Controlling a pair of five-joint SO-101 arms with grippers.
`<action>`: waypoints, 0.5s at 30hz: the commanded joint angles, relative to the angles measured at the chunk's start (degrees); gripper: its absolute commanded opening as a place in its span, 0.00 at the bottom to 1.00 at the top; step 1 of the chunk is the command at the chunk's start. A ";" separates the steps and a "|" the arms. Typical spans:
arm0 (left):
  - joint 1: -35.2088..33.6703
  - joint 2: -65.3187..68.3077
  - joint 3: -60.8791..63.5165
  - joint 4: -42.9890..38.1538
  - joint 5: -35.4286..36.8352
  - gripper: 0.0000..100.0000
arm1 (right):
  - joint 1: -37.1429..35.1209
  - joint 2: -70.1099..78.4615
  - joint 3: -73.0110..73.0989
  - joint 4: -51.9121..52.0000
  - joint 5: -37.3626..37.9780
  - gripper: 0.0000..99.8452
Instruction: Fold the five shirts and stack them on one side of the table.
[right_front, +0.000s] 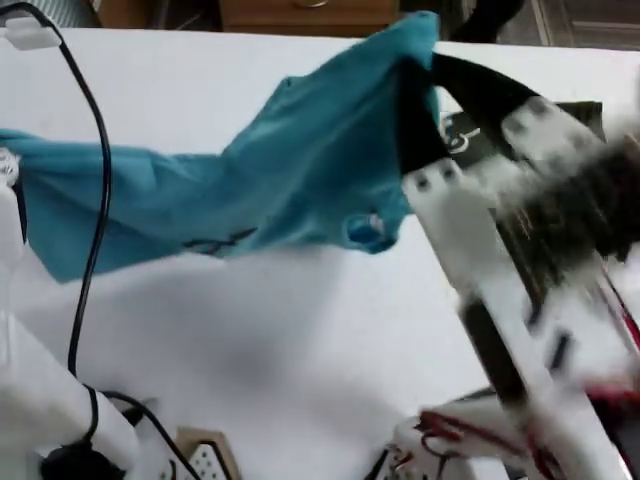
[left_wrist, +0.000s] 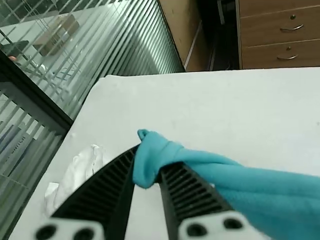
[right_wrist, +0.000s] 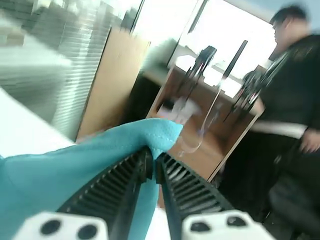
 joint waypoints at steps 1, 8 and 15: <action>0.26 -1.05 -4.35 0.97 -0.35 0.02 | 0.57 -4.79 -1.49 0.84 1.93 0.02; 0.26 -1.14 -4.62 1.67 -0.18 0.02 | 0.57 -11.65 -1.32 0.57 4.84 0.02; 0.26 -6.33 3.30 1.14 -0.26 0.02 | 0.66 -13.58 -1.32 -1.63 6.68 0.02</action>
